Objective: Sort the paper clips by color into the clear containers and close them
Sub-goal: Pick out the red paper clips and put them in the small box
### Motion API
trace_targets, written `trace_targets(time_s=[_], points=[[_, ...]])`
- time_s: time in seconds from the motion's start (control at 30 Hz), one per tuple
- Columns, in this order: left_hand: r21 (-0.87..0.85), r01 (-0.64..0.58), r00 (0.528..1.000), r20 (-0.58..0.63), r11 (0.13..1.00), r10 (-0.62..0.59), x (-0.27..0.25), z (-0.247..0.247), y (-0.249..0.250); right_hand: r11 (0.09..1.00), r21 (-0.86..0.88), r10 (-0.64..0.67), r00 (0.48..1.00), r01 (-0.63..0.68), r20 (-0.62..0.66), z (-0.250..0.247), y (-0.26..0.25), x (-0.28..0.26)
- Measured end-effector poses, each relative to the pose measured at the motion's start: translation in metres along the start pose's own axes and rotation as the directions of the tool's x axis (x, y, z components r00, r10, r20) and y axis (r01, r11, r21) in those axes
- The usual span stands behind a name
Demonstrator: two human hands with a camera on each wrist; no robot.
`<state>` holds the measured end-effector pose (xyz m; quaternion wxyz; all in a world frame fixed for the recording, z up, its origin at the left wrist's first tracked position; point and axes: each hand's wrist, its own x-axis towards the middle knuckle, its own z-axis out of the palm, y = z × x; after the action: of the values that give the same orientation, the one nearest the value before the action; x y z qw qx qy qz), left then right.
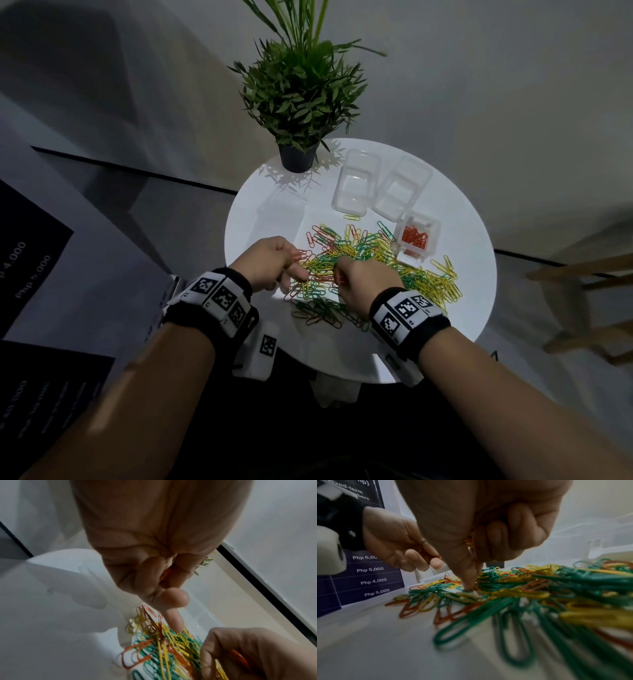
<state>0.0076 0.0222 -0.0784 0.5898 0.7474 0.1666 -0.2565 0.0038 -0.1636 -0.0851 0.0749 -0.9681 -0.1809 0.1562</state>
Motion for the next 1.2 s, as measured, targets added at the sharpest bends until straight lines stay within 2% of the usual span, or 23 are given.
trace_targets(time_s=[0.1, 0.23, 0.33, 0.47, 0.8, 0.87, 0.93, 1.03, 1.1, 1.13, 1.2], points=[[0.042, -0.045, 0.998, -0.047, 0.998, 0.047, 0.000, -0.006, -0.007, 1.000, 0.018, -0.022, 1.000, 0.022, 0.009, 0.000, 0.002, -0.003], [0.081, -0.115, 0.985, -0.120, 0.990, 0.124, -0.002, -0.008, -0.011, 0.999, -0.053, -0.008, 0.999, 0.011, 0.046, -0.001, 0.000, 0.003], [-0.017, -0.063, 0.992, -0.113, 0.998, 0.061, -0.002, -0.008, -0.011, 1.000, 0.003, 0.017, 0.998, -0.017, 0.066, -0.003, 0.000, 0.006], [-0.038, -0.007, 0.995, -0.102, 0.999, 0.003, 0.002, -0.007, -0.015, 0.996, 0.084, 0.005, 1.000, -0.002, -0.029, -0.009, -0.002, 0.009], [-0.014, -0.034, 0.999, -0.040, 0.999, 0.033, 0.000, 0.004, -0.017, 0.997, -0.070, -0.019, 0.999, 0.022, 0.038, -0.009, -0.010, 0.024], [-0.027, -0.033, 0.999, -0.034, 0.999, 0.032, 0.000, 0.006, -0.017, 1.000, -0.026, -0.009, 0.999, 0.010, 0.038, -0.010, -0.007, 0.022], [-0.056, -0.019, 0.999, -0.027, 0.998, 0.017, 0.001, 0.007, -0.015, 0.993, 0.103, 0.053, 0.998, -0.055, 0.021, -0.014, 0.001, 0.018], [-0.041, 0.036, 0.999, 0.027, 0.998, -0.035, 0.002, 0.006, -0.013, 0.889, 0.420, 0.176, 0.983, -0.183, 0.057, -0.022, 0.013, 0.018], [-0.035, 0.061, 0.996, 0.072, 0.998, -0.058, 0.004, 0.005, -0.011, 0.744, 0.620, 0.193, 0.968, -0.249, 0.158, -0.028, 0.016, 0.019], [-0.041, 0.069, 0.994, 0.087, 0.997, -0.065, 0.004, 0.006, -0.010, 0.636, 0.714, 0.199, 0.956, -0.294, 0.216, -0.029, 0.017, 0.018], [-0.041, 0.055, 0.993, 0.107, 0.998, -0.050, 0.003, 0.009, -0.007, 0.320, 0.863, 0.208, 0.918, -0.391, 0.339, -0.028, 0.018, 0.012]])
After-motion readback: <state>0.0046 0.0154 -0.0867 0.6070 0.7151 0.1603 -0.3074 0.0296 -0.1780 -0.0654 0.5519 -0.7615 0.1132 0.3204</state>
